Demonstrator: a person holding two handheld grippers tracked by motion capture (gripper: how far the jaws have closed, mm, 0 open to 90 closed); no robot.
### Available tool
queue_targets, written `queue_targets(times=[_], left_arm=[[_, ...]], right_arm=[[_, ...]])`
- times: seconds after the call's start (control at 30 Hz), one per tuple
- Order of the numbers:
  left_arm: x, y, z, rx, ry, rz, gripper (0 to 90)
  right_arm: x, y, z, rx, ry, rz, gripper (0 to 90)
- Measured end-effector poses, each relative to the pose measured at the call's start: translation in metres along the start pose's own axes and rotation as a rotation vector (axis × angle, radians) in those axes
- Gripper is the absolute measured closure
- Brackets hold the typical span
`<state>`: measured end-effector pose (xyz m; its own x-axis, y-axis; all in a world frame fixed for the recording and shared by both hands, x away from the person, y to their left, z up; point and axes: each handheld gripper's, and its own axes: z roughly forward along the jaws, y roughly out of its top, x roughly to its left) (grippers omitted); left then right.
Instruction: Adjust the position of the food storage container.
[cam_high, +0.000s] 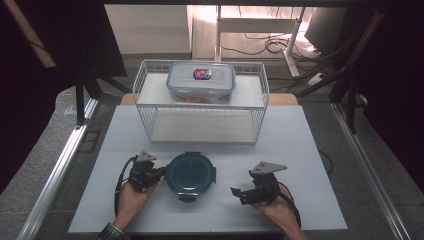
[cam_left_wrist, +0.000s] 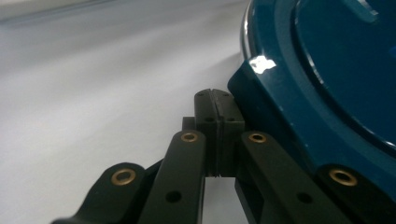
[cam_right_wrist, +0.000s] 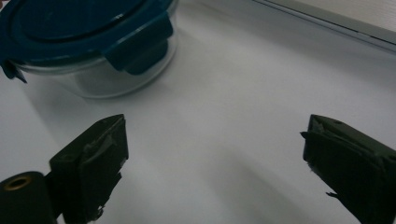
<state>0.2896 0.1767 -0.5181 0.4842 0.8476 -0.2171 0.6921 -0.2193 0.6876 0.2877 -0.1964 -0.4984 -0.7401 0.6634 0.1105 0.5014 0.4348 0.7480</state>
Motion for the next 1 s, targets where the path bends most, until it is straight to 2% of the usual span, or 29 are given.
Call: queue_targets(times=[0.17,0.3,0.47,0.5,0.53,0.6,0.63,0.8,0.87,0.9,0.93,1.0], left_arm=[[-0.014,0.001,0.008,0.017,-0.033,0.025,90.0],[-0.018,0.002,0.012,0.014,-0.053,0.029,90.0],[-0.014,0.005,0.014,0.017,-0.083,0.037,89.8],[-0.012,0.005,0.008,-0.008,-0.056,0.043,88.4],[-0.011,0.005,0.004,-0.022,-0.04,0.052,81.9],[-0.009,0.005,-0.001,-0.04,-0.039,0.061,72.1],[-0.007,0.001,-0.01,-0.06,-0.025,0.062,67.4],[-0.002,-0.005,-0.023,-0.073,-0.019,0.087,45.4],[-0.001,-0.007,-0.028,-0.09,-0.044,0.087,36.2],[-0.001,-0.01,-0.032,-0.104,-0.073,0.088,32.0],[-0.001,-0.01,-0.032,-0.104,-0.073,0.088,28.5],[-0.004,-0.014,-0.035,-0.105,-0.11,0.091,24.6]], right_arm=[[0.0,0.0,0.0,0.009,0.006,-0.007,10.6],[0.001,0.0,0.0,0.009,0.009,-0.014,11.7],[0.002,-0.001,0.0,0.023,0.004,-0.037,13.1],[0.002,-0.001,-0.001,0.023,0.002,-0.043,13.1],[0.002,-0.001,-0.002,0.017,0.001,-0.045,13.2],[0.002,-0.001,-0.003,0.011,0.001,-0.051,13.2],[0.001,-0.001,-0.006,-0.006,0.002,-0.052,13.0],[0.001,-0.002,-0.007,-0.017,0.004,-0.067,8.7],[0.006,-0.001,-0.009,-0.027,-0.003,-0.098,5.7],[0.007,-0.001,-0.009,-0.034,-0.002,-0.105,5.3],[0.009,-0.001,-0.01,-0.039,-0.001,-0.111,4.8],[0.01,0.0,-0.011,-0.05,0.005,-0.114,3.9]])
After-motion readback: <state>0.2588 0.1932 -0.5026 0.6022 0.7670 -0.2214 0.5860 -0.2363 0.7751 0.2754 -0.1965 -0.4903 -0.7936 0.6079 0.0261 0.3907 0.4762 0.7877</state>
